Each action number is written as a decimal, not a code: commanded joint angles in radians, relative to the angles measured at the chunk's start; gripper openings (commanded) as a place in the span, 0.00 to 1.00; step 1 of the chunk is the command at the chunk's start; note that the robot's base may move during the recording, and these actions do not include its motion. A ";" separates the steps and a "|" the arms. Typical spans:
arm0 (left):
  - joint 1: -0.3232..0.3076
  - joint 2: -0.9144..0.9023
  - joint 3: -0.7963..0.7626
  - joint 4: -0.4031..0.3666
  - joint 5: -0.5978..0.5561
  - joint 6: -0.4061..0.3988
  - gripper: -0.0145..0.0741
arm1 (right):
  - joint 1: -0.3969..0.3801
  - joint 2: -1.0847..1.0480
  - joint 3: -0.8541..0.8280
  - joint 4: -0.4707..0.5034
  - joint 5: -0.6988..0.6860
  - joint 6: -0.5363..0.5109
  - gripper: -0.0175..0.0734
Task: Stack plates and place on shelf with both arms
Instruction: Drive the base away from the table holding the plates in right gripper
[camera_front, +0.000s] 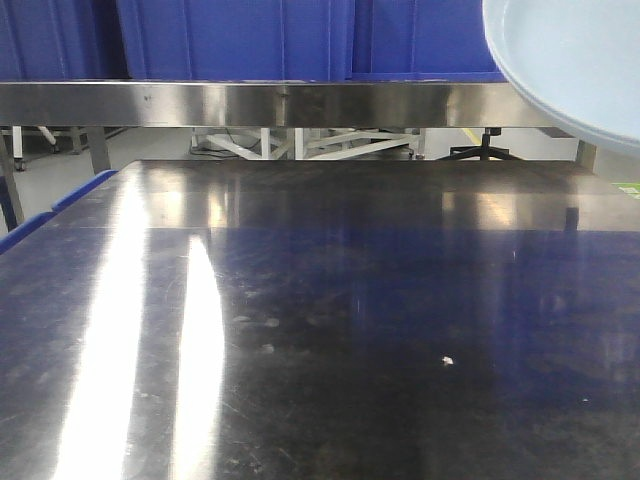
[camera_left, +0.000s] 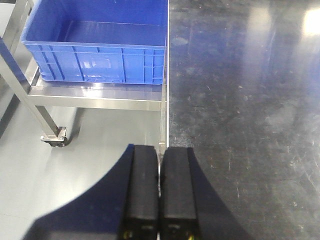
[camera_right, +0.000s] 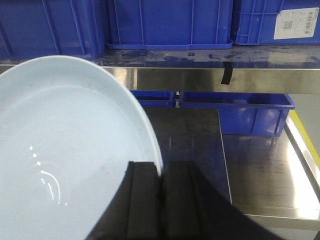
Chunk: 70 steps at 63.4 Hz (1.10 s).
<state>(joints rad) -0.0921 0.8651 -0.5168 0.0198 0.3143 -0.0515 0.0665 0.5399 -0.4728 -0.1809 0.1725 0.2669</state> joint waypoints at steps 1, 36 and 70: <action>-0.004 -0.006 -0.025 -0.003 -0.074 -0.005 0.26 | -0.007 -0.003 -0.031 -0.008 -0.109 -0.003 0.22; -0.004 -0.006 -0.025 -0.003 -0.074 -0.005 0.26 | -0.007 -0.003 -0.031 -0.008 -0.109 -0.003 0.22; -0.004 -0.006 -0.025 -0.003 -0.074 -0.005 0.26 | -0.007 -0.003 -0.031 -0.008 -0.109 -0.003 0.22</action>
<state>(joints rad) -0.0921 0.8651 -0.5168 0.0198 0.3143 -0.0515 0.0665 0.5399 -0.4728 -0.1809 0.1725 0.2662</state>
